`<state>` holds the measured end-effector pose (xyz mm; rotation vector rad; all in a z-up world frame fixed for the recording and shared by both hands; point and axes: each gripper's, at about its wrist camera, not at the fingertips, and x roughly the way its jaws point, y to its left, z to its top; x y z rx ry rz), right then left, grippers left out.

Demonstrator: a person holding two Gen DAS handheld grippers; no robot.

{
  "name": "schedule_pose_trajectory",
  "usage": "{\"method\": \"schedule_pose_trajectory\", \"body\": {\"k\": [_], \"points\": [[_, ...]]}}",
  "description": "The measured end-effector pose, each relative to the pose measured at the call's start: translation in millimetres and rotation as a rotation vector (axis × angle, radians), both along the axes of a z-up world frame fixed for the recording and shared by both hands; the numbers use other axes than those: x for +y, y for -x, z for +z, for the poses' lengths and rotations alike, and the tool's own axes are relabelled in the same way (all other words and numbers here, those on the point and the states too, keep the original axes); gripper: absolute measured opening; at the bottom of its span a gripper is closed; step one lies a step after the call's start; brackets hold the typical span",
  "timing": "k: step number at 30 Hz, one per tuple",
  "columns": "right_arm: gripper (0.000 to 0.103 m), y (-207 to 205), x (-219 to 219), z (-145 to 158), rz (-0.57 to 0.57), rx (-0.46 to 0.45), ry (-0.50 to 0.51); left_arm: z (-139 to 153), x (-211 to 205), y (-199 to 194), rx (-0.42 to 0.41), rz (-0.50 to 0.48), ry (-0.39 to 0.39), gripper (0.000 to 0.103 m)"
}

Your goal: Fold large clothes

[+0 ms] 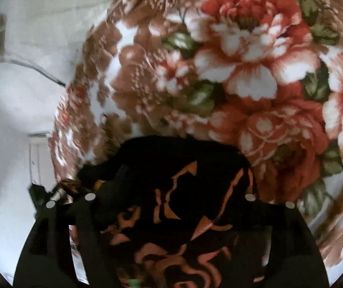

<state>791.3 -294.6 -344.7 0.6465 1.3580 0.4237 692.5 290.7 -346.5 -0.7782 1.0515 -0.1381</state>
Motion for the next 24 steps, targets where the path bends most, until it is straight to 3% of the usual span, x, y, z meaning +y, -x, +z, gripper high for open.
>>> {"method": "schedule_pose_trajectory", "body": {"k": [1,3,6,9,11,13,17,22,24], "points": [[0.078,-1,1,10,0.017,-0.014,0.011,7,8,1,-0.013,0.022,-0.004,0.08],[0.078,-6,1,24,0.027,-0.034,0.016,28,10,4,-0.051,0.012,-0.086,0.08],[0.093,-11,-6,38,-0.012,-0.016,-0.088,64,-4,17,-0.117,-0.066,-0.197,0.081],[0.097,-15,-17,45,-0.062,-0.002,-0.101,88,-37,44,-0.17,-0.175,-0.277,0.083],[0.098,-21,-29,47,-0.092,-0.019,-0.086,91,-73,62,-0.189,-0.318,-0.298,0.083],[0.098,-22,-36,55,-0.073,-0.072,-0.001,85,-118,75,-0.188,-0.484,-0.382,0.083],[0.098,11,-13,71,0.136,-0.186,0.193,70,-177,79,-0.24,-0.697,-0.604,0.083],[0.098,68,45,73,0.437,-0.336,0.333,60,-204,65,-0.264,-0.913,-0.744,0.083],[0.098,92,81,69,0.613,-0.438,0.437,51,-217,59,-0.25,-1.022,-0.794,0.083]]}}
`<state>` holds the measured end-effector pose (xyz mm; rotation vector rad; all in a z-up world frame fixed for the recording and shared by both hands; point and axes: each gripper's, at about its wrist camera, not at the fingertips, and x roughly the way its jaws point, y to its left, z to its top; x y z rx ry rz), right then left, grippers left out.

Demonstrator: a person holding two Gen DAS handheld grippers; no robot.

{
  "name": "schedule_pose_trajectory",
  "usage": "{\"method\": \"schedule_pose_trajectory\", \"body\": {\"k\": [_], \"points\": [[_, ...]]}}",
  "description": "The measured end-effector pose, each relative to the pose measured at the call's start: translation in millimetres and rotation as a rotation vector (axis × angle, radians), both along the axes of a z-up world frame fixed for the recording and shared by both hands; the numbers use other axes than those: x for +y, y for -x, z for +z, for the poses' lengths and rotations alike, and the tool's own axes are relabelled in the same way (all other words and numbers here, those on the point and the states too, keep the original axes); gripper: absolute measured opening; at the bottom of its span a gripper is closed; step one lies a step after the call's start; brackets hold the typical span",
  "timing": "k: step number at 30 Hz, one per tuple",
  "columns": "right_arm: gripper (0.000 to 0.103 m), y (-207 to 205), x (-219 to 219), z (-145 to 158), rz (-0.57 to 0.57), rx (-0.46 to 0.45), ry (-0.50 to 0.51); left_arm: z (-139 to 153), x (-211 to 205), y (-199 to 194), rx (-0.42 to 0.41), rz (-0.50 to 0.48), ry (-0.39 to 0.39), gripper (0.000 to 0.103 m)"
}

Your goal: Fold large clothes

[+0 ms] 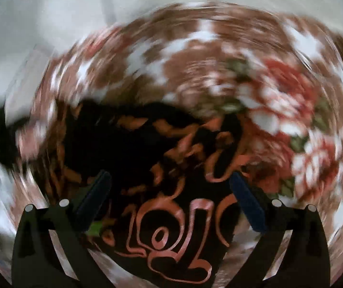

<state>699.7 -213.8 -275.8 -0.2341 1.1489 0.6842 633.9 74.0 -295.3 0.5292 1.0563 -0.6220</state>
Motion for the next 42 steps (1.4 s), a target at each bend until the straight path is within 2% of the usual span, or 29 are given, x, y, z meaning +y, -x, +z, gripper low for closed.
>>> {"method": "schedule_pose_trajectory", "body": {"k": [2,4,5,6,7,9,10,13,14,16,17,18,20,22,24,26,27,29,30,33,34,37,39,42], "points": [[0.098,21,31,-12,0.156,-0.085,0.106,-11,-15,-7,0.046,-0.087,-0.056,0.081],[0.098,30,50,-26,0.235,-0.093,0.136,-24,-32,-12,0.069,-0.167,-0.118,0.072],[0.098,31,58,-31,0.259,-0.108,0.151,-28,-38,-16,0.074,-0.189,-0.136,0.049],[0.098,31,62,-34,0.267,-0.123,0.163,-32,-43,-19,0.091,-0.201,-0.146,0.014],[0.098,29,65,-35,0.266,-0.135,0.173,-36,-48,-26,0.104,-0.21,-0.167,0.004],[0.098,20,70,-34,0.231,-0.163,0.2,-30,-51,-44,0.066,-0.189,-0.191,0.004],[0.098,13,69,-31,0.19,-0.199,0.225,-25,-48,-58,0.055,-0.142,-0.181,0.004],[0.098,-12,65,-25,0.087,-0.23,0.227,-27,-33,-98,0.088,-0.037,-0.151,0.004],[0.098,-24,61,-27,0.033,-0.224,0.226,-32,-32,-103,0.09,-0.033,-0.16,0.008],[0.098,-45,54,-39,-0.048,-0.209,0.242,-54,-38,-115,0.066,-0.028,-0.21,0.036],[0.098,-52,53,-46,-0.073,-0.215,0.263,-62,-41,-118,0.032,-0.017,-0.236,0.064],[0.098,-59,52,-54,-0.092,-0.216,0.28,-69,-42,-120,0.015,-0.007,-0.245,0.075],[0.098,-68,51,-67,-0.112,-0.201,0.298,-77,-38,-125,0.025,0.014,-0.232,0.08],[0.098,-70,48,-68,-0.14,-0.198,0.309,-63,-20,-127,-0.002,0.066,-0.177,0.081],[0.098,-56,47,-46,-0.151,-0.242,0.234,-36,5,-126,-0.048,0.163,-0.082,0.08],[0.098,-28,49,-25,-0.142,-0.272,0.162,2,45,-109,-0.107,0.349,0.033,0.082],[0.098,-14,51,-19,-0.137,-0.28,0.141,9,53,-101,-0.116,0.388,0.061,0.082],[0.098,8,53,-23,-0.144,-0.281,0.181,18,68,-69,-0.12,0.471,0.115,0.086],[0.098,12,50,-30,-0.168,-0.259,0.209,13,69,-55,-0.111,0.494,0.122,0.091],[0.098,16,45,-59,-0.208,-0.157,0.207,-14,61,-35,-0.065,0.513,0.117,0.091],[0.098,15,49,-67,-0.198,-0.152,0.225,-24,57,-33,-0.065,0.516,0.097,0.091],[0.098,-5,72,-84,-0.171,-0.182,0.297,-46,46,-50,-0.023,0.513,0.103,0.091],[0.098,-29,88,-94,-0.145,-0.207,0.353,-71,47,-71,0.025,0.533,0.034,0.091],[0.098,-65,101,-103,-0.127,-0.214,0.391,-86,72,-92,0.061,0.618,0.061,0.097]]}}
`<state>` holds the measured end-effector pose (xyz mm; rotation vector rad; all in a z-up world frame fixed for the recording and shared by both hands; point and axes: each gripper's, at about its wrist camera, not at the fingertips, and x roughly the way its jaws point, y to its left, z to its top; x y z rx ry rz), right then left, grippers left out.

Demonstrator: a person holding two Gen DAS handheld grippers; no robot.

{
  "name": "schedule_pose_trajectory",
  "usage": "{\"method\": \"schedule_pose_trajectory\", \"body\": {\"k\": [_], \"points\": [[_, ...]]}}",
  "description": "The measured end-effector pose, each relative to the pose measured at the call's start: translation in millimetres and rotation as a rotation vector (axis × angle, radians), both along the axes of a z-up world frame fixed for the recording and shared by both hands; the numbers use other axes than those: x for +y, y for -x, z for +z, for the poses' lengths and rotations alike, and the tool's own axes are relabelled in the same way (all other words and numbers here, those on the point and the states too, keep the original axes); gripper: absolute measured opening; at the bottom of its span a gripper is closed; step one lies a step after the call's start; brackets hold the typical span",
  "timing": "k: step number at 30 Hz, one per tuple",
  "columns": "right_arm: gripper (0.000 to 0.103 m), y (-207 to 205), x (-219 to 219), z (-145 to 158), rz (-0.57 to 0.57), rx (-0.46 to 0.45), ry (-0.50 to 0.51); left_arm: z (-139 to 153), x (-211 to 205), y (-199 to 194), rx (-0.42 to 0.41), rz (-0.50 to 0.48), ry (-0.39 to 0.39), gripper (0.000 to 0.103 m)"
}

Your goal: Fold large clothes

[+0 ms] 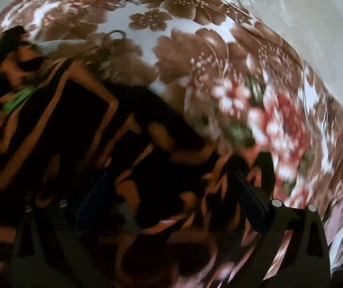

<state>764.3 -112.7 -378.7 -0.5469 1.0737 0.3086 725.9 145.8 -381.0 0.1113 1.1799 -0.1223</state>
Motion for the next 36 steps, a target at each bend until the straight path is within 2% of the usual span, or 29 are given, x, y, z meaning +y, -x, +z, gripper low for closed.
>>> {"method": "schedule_pose_trajectory", "body": {"k": [2,5,9,10,15,18,21,24,26,27,28,30,31,33,36], "points": [[0.098,-14,0,2,0.006,0.0,0.003,-2,26,-9,-0.012,0.078,0.026,0.099],[0.098,-32,-16,14,-0.002,-0.001,-0.023,-5,67,-8,-0.009,0.195,0.143,0.099],[0.098,-35,-40,25,0.042,0.023,-0.06,5,82,9,-0.047,0.202,0.133,0.096],[0.098,-29,-45,32,0.052,0.012,-0.066,15,87,17,-0.064,0.214,0.155,0.096],[0.098,20,-62,74,-0.02,-0.035,-0.234,74,73,68,-0.2,0.195,0.171,0.097],[0.098,67,-53,89,-0.061,-0.09,-0.284,95,32,108,-0.268,0.182,0.148,0.098],[0.098,100,-31,66,-0.118,-0.095,-0.268,83,-9,134,-0.255,0.187,0.137,0.098],[0.098,111,-30,35,-0.196,-0.101,-0.244,47,-26,141,-0.222,0.215,0.087,0.098],[0.098,115,-41,19,-0.227,-0.148,-0.174,25,-19,140,-0.21,0.239,0.076,0.098],[0.098,116,-50,11,-0.232,-0.143,-0.169,16,-10,141,-0.213,0.251,0.059,0.099],[0.098,117,-59,6,-0.234,-0.131,-0.184,12,-3,142,-0.223,0.258,0.031,0.099],[0.098,121,-85,0,-0.232,-0.102,-0.252,9,10,149,-0.256,0.28,-0.076,0.099],[0.098,124,-94,0,-0.22,-0.102,-0.271,6,21,153,-0.258,0.285,-0.075,0.099],[0.098,134,-107,3,-0.155,-0.138,-0.246,3,38,159,-0.232,0.304,-0.058,0.099],[0.098,140,-114,11,-0.147,-0.136,-0.229,9,54,167,-0.209,0.329,-0.056,0.099]]}}
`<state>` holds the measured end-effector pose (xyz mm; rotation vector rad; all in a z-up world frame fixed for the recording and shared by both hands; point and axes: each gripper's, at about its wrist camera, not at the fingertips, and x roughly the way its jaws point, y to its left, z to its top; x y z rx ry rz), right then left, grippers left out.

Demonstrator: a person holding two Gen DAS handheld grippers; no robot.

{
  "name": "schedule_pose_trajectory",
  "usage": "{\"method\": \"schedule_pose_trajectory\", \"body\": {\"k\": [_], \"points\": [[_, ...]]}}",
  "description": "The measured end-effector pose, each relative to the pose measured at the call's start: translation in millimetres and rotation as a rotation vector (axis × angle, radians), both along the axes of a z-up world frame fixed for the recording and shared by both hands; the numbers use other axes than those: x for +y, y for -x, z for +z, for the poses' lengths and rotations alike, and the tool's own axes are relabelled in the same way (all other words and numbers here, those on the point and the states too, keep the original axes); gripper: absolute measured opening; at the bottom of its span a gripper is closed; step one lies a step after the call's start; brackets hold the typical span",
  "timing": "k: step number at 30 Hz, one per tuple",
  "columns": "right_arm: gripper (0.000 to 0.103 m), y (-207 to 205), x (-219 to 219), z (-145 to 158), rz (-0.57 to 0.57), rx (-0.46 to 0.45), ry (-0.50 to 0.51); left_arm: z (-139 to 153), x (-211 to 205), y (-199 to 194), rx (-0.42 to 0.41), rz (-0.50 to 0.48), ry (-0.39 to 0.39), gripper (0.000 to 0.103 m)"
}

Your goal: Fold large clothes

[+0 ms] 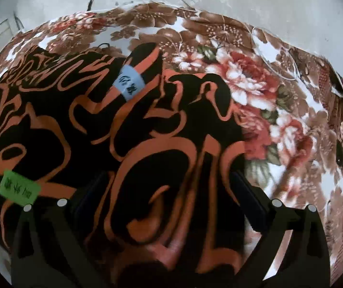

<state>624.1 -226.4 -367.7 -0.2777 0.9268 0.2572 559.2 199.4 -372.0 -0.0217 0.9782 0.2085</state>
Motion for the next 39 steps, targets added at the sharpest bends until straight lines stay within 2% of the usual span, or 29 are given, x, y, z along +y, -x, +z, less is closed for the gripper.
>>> {"method": "schedule_pose_trajectory", "body": {"k": [2,3,6,8,10,14,16,18,20,23,25,27,32,34,35,36,37,39], "points": [[0.098,2,8,11,-0.012,0.001,0.013,15,5,6,-0.001,0.04,0.026,0.097],[0.098,6,13,19,-0.013,-0.006,-0.003,31,2,12,-0.036,0.033,0.074,0.097],[0.098,13,40,48,-0.019,-0.029,-0.1,63,-26,24,-0.11,-0.02,0.121,0.098],[0.098,15,61,56,-0.032,-0.015,-0.146,75,-52,28,-0.152,-0.06,0.163,0.098],[0.098,17,82,56,-0.047,-0.014,-0.173,70,-76,28,-0.157,-0.084,0.184,0.098],[0.098,18,106,36,-0.064,-0.036,-0.089,40,-101,26,-0.129,-0.092,0.159,0.098],[0.098,14,87,37,-0.114,-0.052,-0.105,40,-91,25,-0.142,-0.078,0.145,0.097],[0.098,-4,45,49,-0.155,-0.08,-0.152,51,-76,19,-0.163,-0.09,0.141,0.098],[0.098,-31,10,47,-0.172,-0.022,-0.184,65,-50,-4,-0.159,-0.119,0.122,0.098],[0.098,-85,-38,37,-0.176,0.092,-0.188,68,-8,-50,-0.091,-0.145,0.196,0.097],[0.098,-117,-65,28,-0.185,0.166,-0.232,60,21,-89,-0.022,-0.145,0.239,0.097],[0.098,-134,-81,19,-0.204,0.215,-0.3,53,36,-114,0.013,-0.138,0.256,0.097],[0.098,-163,-85,-7,-0.22,0.287,-0.374,15,62,-171,0.115,-0.12,0.356,0.096],[0.098,-168,-81,-17,-0.231,0.309,-0.37,1,55,-180,0.155,-0.151,0.37,0.083],[0.092,-170,-80,-21,-0.244,0.311,-0.37,-5,49,-183,0.174,-0.172,0.369,0.066],[0.086,-172,-80,-22,-0.25,0.312,-0.385,-8,46,-185,0.183,-0.178,0.351,0.055],[0.075,-174,-79,-22,-0.248,0.315,-0.393,-9,40,-185,0.184,-0.192,0.323,0.049],[0.064,-177,-77,-23,-0.229,0.319,-0.367,-4,37,-182,0.167,-0.221,0.312,0.021]]}}
